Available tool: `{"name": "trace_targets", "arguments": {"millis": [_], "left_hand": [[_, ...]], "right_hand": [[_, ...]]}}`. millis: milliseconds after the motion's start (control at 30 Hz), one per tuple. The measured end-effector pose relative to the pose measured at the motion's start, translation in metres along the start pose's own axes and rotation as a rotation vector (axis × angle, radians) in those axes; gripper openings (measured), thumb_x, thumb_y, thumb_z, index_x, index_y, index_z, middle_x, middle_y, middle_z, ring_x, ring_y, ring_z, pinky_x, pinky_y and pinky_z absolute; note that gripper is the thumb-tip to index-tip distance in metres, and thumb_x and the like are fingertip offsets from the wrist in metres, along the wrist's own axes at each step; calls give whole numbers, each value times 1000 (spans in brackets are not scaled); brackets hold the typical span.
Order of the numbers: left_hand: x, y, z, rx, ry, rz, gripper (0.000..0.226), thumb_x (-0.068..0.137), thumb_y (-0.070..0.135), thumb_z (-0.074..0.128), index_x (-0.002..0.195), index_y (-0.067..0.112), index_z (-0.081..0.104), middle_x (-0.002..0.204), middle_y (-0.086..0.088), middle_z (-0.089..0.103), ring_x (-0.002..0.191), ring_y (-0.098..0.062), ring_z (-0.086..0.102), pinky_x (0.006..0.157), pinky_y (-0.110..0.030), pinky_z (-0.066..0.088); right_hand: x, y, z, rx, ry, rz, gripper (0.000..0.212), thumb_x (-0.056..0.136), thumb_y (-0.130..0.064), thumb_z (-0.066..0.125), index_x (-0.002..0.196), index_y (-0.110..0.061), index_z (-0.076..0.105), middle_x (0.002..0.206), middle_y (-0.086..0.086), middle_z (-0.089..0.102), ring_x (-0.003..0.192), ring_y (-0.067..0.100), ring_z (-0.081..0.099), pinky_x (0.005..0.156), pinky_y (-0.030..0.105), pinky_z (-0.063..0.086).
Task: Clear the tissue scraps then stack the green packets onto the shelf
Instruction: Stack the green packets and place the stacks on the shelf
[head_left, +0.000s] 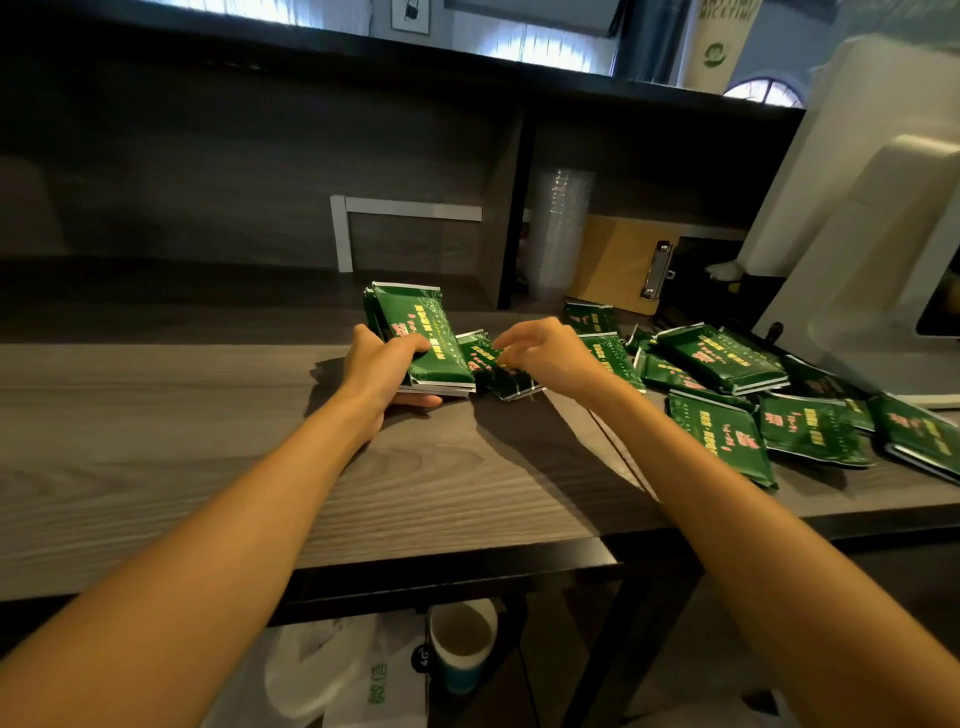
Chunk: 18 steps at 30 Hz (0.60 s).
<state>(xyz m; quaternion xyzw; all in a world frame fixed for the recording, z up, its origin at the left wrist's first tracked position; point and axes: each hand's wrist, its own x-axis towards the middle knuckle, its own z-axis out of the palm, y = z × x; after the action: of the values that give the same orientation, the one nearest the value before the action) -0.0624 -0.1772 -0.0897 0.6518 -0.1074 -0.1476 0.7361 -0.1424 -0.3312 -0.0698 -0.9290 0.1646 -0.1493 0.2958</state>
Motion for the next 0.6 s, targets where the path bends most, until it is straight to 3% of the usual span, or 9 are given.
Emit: {"name": "trace_targets", "arguments": {"millis": [100,200,333,467,600], "left_hand": [[1,0,-1,13,20,10,31,86,10,60,107,12,37,96,-5,53,74,-23,63,39,-28,53],[1,0,-2,13,41,4,32,86,10,59,107,13,36,97,-6,53,72,-23,63,40,-29,54],[3,1,-4,13,98,14,31,86,10,59,106,13,36,108,-11,53,75,-24,63,40,-30,54],[2,0,-5,12,119,17,31,86,9,58,106,13,34,112,-12,52,78,-25,63,41,-30,55],[1,0,-6,-2,103,-11,32,87,10,57,108,13,34,116,-13,53,78,-25,63,42,-30,55]], "right_hand": [[8,0,2,-256,-24,67,51,90,-25,61,134,-5,46,137,14,49,126,30,46,102,37,40],[12,-2,9,-268,-102,175,66,86,-40,64,137,-6,38,141,14,43,127,31,43,100,38,40],[11,-2,19,-179,70,154,65,79,-38,73,129,-9,43,135,12,48,122,30,46,95,38,40],[8,-1,20,-27,139,187,70,73,-32,79,128,-9,43,133,12,48,122,29,46,94,36,40],[4,1,15,228,217,234,45,84,-17,69,121,-8,45,121,9,51,107,22,50,78,28,40]]}}
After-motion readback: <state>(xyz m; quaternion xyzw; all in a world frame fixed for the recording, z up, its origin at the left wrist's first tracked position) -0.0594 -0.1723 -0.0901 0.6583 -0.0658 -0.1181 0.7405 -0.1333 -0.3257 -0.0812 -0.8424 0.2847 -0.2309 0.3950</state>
